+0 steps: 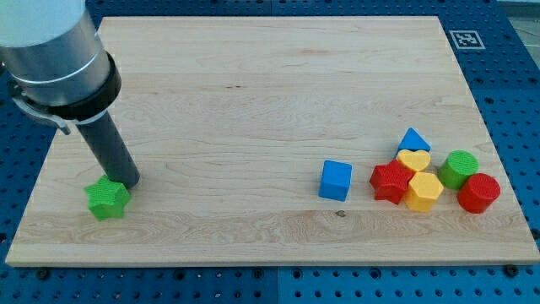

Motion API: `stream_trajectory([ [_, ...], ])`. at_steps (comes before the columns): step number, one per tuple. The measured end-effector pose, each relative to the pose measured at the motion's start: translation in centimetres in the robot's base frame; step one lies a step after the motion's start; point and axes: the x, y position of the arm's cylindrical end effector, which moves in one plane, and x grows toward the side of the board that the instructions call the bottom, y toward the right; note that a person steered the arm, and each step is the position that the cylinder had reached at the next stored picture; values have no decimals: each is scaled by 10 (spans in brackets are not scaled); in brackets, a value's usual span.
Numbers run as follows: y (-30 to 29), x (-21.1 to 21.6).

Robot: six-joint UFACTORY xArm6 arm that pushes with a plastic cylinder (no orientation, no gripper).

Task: Move your arm towards the bottom center of the board

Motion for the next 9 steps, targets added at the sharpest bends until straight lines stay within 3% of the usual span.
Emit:
stream_trajectory([
  [4,6,5],
  [7,57,-16],
  [9,121,-6],
])
